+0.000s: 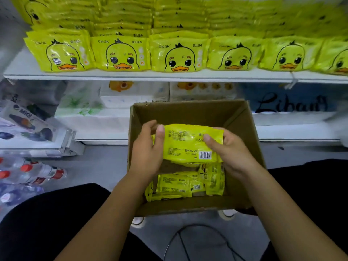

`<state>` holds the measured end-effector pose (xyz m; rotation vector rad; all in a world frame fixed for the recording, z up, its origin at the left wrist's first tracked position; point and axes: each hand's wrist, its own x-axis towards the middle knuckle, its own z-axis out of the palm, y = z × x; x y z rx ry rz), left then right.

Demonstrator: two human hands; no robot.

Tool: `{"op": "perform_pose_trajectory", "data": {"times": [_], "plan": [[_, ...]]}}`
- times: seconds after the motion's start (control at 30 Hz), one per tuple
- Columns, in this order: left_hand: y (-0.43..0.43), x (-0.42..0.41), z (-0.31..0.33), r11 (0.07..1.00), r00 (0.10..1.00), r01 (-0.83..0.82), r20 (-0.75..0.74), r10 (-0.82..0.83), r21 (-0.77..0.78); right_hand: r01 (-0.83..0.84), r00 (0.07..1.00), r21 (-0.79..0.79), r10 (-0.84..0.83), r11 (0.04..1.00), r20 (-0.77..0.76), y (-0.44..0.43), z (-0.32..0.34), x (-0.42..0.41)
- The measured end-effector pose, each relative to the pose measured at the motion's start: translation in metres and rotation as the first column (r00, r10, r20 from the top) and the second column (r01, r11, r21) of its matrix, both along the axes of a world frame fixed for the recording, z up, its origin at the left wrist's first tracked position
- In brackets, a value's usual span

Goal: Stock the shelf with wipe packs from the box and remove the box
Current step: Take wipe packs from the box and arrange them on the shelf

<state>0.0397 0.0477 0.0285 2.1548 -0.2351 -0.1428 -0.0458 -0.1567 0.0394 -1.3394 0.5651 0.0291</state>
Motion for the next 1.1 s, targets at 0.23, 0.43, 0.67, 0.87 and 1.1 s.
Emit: {"op": "perform_pose_trajectory", "data": {"times": [0.23, 0.43, 0.67, 0.87, 1.1], "plan": [[0.023, -0.012, 0.014, 0.918, 0.947, -0.12, -0.32, -0.007, -0.377, 0.041, 0.999, 0.032, -0.04, 0.999, -0.031, 0.025, 0.036, -0.014], [0.022, -0.023, 0.027, 0.864, 0.942, -0.252, -0.315, 0.116, -0.435, 0.163, 0.986, -0.129, -0.167, 0.978, -0.025, 0.035, 0.047, -0.02], [0.009, -0.042, 0.042, 0.778, 0.917, -0.396, -0.252, 0.308, -0.488, 0.301, 0.953, -0.486, -0.283, 0.82, 0.112, 0.046, 0.05, -0.021], [0.01, -0.043, 0.037, 0.733, 0.882, -0.439, -0.407, 0.239, -0.52, 0.317, 0.945, -0.403, -0.319, 0.858, 0.064, 0.047, 0.045, -0.017], [0.012, -0.038, 0.044, 0.704, 0.828, -0.361, -0.558, -0.06, -0.612, 0.329, 0.944, 0.021, -0.329, 0.944, 0.021, 0.026, 0.061, -0.01]]}}
